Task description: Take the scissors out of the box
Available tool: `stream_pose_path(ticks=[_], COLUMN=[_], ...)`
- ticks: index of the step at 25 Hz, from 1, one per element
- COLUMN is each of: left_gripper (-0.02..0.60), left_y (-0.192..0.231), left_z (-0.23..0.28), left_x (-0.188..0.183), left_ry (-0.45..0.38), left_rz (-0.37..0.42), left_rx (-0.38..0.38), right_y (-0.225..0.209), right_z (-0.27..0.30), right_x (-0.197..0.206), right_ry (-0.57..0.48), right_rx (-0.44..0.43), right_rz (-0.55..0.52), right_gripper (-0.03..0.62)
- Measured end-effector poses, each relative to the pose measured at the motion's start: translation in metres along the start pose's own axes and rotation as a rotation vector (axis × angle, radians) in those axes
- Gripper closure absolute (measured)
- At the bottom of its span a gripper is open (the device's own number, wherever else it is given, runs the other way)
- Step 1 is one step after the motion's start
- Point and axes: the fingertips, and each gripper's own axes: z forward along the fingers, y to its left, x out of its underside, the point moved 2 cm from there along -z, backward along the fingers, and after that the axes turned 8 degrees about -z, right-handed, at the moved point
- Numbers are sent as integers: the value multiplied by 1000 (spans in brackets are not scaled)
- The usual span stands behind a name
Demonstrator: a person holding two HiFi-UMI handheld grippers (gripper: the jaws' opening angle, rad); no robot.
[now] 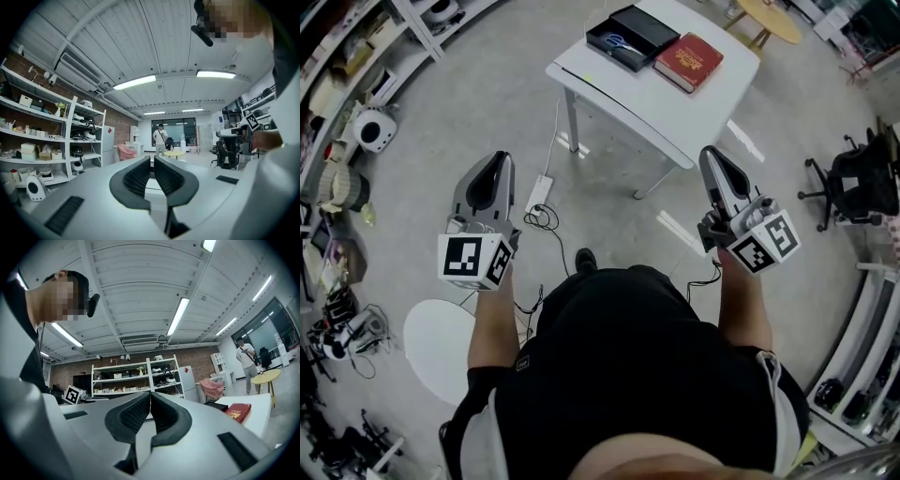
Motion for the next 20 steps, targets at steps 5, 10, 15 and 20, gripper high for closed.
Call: stream_pose_path(ticks=[5, 10, 15, 20], left_gripper=[546, 548, 548, 549], left_y=[25, 27, 29, 33], left_z=[37, 75, 119, 175], left_x=[3, 9, 11, 9], left_ry=[26, 58, 73, 96], left_rz=[4, 34, 47, 72], left_rx=[57, 116, 134, 131], right_y=[-15, -36, -76, -127], right_z=[29, 44, 60, 88], right_x=[6, 11, 20, 29], right_ry=[15, 13, -1, -10], right_rx=[41, 73, 91, 74], right_rz=[7, 17, 44, 71], right_gripper=[563, 563, 563, 563])
